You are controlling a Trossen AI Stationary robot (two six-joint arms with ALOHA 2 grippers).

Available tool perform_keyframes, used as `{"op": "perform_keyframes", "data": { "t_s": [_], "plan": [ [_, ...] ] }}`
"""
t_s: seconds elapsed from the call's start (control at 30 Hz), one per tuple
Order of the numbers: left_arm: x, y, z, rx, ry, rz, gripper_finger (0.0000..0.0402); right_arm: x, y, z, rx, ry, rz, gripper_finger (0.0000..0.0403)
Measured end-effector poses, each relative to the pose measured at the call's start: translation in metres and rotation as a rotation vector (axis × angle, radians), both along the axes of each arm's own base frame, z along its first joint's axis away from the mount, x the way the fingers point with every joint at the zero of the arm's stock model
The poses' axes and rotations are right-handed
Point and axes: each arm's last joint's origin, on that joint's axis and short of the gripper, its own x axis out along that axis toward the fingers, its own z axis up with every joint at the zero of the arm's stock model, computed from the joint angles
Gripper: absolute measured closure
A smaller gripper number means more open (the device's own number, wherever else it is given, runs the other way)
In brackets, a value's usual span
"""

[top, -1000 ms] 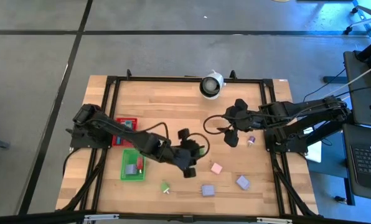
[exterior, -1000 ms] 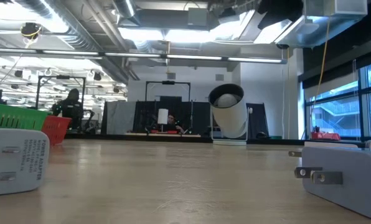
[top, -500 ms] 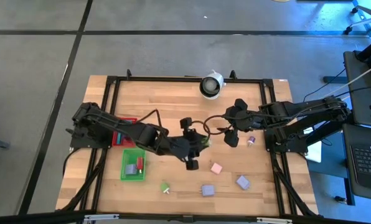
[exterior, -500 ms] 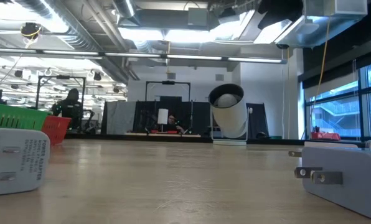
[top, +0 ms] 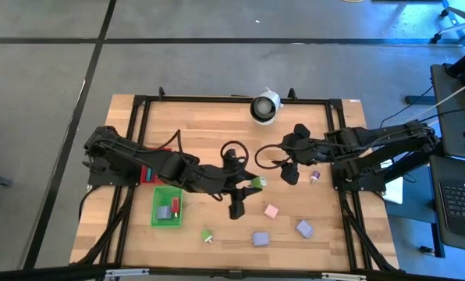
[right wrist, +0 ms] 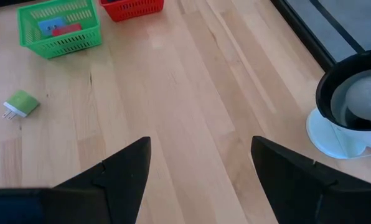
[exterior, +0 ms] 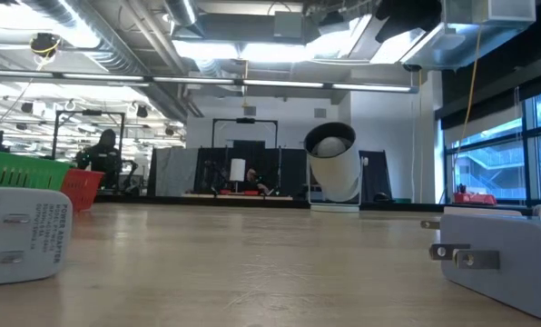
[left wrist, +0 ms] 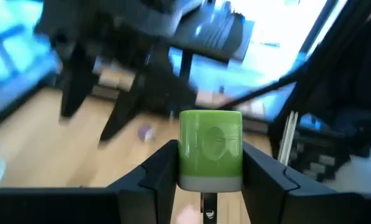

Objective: Pick & Place Office items
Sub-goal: Put the top green charger adapter into the green bin

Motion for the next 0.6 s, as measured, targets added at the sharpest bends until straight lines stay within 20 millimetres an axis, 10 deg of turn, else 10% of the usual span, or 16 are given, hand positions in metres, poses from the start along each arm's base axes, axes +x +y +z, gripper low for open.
{"op": "perform_keyframes", "data": {
  "t_s": [0.6],
  "plan": [
    [-0.117,-0.012,-0.079,-0.124,1.125,0.253,0.0263,0.0,0.002,0.0,0.038,0.005,0.037,0.0122]
  ]
}}
